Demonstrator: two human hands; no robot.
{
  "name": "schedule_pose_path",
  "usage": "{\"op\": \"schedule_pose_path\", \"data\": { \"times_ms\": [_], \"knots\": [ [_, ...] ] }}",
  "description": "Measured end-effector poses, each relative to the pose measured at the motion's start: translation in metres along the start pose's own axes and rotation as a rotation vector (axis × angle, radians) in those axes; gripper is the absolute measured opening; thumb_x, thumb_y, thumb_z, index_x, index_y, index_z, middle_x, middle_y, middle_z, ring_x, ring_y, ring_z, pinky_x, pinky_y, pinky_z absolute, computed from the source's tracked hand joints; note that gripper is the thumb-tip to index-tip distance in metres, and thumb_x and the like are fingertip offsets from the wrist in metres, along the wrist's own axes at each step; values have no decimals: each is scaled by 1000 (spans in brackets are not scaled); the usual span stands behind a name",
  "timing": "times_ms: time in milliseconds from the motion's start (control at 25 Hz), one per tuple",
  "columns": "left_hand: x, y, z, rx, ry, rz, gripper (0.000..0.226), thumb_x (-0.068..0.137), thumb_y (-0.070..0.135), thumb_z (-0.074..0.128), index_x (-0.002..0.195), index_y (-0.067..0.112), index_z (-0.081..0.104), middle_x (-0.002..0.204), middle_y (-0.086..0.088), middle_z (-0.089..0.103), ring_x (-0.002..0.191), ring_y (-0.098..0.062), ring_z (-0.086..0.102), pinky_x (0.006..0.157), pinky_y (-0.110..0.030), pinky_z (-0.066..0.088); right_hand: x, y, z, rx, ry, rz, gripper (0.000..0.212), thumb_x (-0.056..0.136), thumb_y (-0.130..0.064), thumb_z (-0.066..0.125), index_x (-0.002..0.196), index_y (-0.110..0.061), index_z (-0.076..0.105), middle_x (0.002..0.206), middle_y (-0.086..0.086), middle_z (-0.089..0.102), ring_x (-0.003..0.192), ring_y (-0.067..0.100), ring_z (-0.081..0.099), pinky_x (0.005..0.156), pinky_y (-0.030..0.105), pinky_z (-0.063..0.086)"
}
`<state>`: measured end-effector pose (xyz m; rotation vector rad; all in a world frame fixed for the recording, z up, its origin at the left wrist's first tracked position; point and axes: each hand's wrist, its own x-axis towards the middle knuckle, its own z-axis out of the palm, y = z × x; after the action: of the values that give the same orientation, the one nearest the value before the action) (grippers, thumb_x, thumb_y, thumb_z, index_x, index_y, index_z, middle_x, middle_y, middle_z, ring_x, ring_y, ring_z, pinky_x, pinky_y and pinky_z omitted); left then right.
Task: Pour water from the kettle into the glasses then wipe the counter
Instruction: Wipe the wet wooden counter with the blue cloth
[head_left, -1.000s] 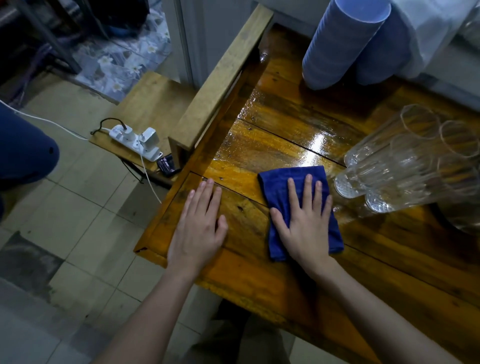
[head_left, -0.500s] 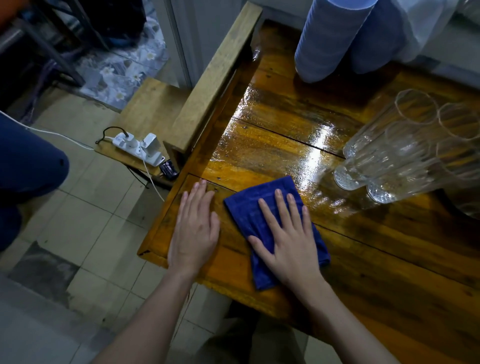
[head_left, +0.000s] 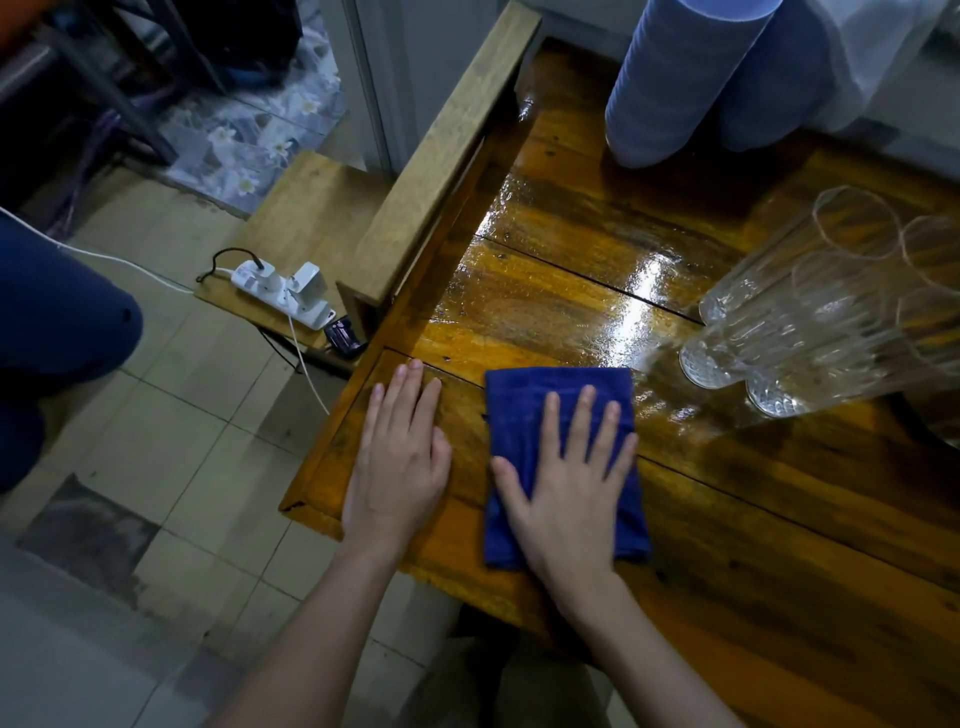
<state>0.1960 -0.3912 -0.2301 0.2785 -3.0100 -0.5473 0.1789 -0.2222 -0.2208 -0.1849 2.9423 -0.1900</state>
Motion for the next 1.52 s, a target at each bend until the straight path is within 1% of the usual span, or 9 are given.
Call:
{"op": "schedule_pose_path", "data": {
  "times_ms": [160,320,440,520,720,880,1000,1280,1520],
  "knots": [
    [1,0,1,22,-14,16,53,96,24,30,147,9,35,158,-8,26,148,-18,17,122,-40,13,-6,-14,5,15,-10,-175,80,92,-69,24,155,-22,12,163,14,2,150,36,-3,118,59,6],
    [0,0,0,13,-23,8,53,97,27,29,148,11,34,159,-6,24,149,-16,14,122,-35,6,-17,68,-6,-90,-46,-386,78,90,-73,24,155,-31,11,164,4,4,151,25,-1,118,54,13],
    [1,-1,0,-6,-14,8,56,98,35,29,147,10,35,159,-8,25,149,-17,15,122,-33,3,-16,131,-20,-130,-74,-325,79,90,-73,20,155,-31,6,165,3,0,151,23,-3,118,55,12],
    [1,-1,0,9,-21,24,60,98,42,32,148,9,33,159,-9,24,149,-19,15,122,-37,6,-14,141,-22,-124,-97,-296,79,90,-73,18,155,-30,6,165,5,-1,151,26,-4,118,57,11],
    [1,-2,-1,52,-33,29,64,97,48,33,149,10,31,159,-10,22,149,-20,14,122,-40,9,-12,71,-7,-39,-26,-116,84,89,-73,18,156,-22,12,164,11,1,150,35,-4,118,60,7],
    [0,1,0,56,-7,27,53,99,31,28,147,9,34,158,-10,26,149,-19,17,122,-38,9,-1,-3,2,9,-23,-252,80,91,-70,24,155,-23,16,164,11,4,149,38,-3,116,63,8],
    [0,1,1,39,-2,28,51,98,23,26,147,8,35,158,-10,28,149,-19,18,122,-40,11,1,-13,5,19,-11,-277,75,92,-67,25,155,-27,15,164,10,3,149,37,-6,117,61,6],
    [0,3,-1,8,3,8,50,99,27,29,146,11,37,158,-6,28,149,-17,16,122,-40,11,-30,36,3,45,-19,-323,71,93,-70,22,154,-37,9,165,2,3,151,25,-3,120,52,5],
    [-1,2,-4,-25,-1,6,52,98,30,30,146,11,36,158,-6,27,149,-16,15,122,-37,7,-41,129,-13,-58,-42,-227,75,91,-72,22,154,-36,8,165,0,1,151,22,-4,120,52,12]
  ]
}}
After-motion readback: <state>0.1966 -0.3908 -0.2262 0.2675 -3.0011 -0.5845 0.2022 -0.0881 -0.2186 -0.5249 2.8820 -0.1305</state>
